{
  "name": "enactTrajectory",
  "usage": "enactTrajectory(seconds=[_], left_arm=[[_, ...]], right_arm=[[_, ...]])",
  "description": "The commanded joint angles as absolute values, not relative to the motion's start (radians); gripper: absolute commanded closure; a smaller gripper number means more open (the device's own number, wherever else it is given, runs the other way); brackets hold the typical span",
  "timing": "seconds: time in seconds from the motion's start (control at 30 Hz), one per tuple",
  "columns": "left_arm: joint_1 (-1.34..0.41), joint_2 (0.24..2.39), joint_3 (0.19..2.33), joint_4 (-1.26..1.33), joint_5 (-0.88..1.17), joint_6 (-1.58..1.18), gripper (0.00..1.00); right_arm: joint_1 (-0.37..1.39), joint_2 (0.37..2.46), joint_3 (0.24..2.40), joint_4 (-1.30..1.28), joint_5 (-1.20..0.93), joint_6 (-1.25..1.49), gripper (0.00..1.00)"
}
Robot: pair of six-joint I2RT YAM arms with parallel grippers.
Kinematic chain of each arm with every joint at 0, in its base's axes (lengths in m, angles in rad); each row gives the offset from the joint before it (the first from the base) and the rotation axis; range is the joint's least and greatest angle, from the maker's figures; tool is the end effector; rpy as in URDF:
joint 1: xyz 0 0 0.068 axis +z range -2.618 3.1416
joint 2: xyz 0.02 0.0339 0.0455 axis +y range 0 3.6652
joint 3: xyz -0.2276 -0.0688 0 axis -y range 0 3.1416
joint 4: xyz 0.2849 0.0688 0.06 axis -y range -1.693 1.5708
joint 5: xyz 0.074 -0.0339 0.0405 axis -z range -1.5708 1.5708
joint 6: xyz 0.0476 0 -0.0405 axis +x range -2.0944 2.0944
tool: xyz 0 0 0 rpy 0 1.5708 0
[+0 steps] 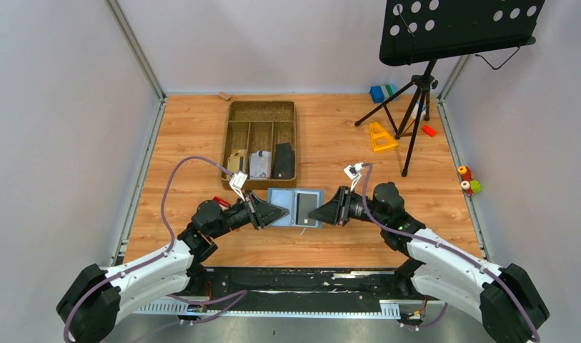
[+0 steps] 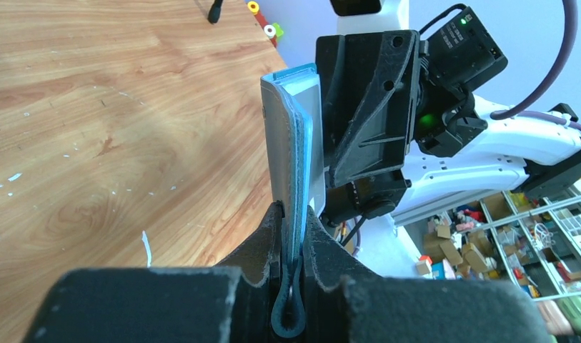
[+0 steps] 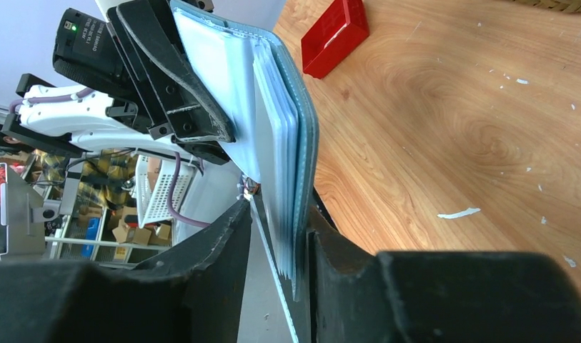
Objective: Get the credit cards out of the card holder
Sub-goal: Remove the credit card from the card holder.
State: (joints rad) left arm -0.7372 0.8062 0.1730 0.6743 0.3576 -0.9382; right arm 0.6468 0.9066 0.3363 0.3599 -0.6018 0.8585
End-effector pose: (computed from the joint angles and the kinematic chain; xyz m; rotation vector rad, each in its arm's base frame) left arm 0.1710 -0.1778 0.1624 0.1512 1.7611 -1.5550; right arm 0.1934 0.1798 0.1658 -0.2865 2.0316 1.5512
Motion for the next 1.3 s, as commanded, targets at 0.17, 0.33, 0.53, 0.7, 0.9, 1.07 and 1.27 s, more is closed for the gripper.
enactTrajectory(seconds=[0.17, 0.33, 0.53, 0.7, 0.9, 1.07, 1.27], left_arm=[[-0.737, 0.815, 0.176, 0.772, 0.391, -0.97, 1.0], [-0.738, 0.84, 0.184, 0.793, 0.414, -0.976, 1.0], [-0.738, 0.815, 0.185, 0.676, 0.342, -0.946, 0.99], [-0.739, 0.742, 0.218, 0.396, 0.209, -0.866, 0.66], [-0.738, 0.659, 0.337, -0.023, 0.03, -0.721, 0.26], [-0.737, 0.573, 0.437, -0.238, -0.059, -0.617, 0.21], [-0.738, 0.572, 0.548, -0.247, 0.148, -0.619, 0.24]], right_arm=[[0.65, 0.95, 0.381, 0.474, -0.652, 0.849, 0.61], [0.65, 0.984, 0.385, 0.499, -0.67, 0.856, 0.6], [0.65, 0.954, 0.383, 0.446, -0.621, 0.844, 0.89], [0.649, 0.933, 0.383, 0.366, -0.577, 0.818, 1.0], [0.65, 0.944, 0.409, 0.212, -0.485, 0.77, 1.0], [0.65, 0.955, 0.422, 0.115, -0.399, 0.738, 1.0], [0.65, 0.944, 0.416, 0.117, -0.398, 0.726, 1.0]])
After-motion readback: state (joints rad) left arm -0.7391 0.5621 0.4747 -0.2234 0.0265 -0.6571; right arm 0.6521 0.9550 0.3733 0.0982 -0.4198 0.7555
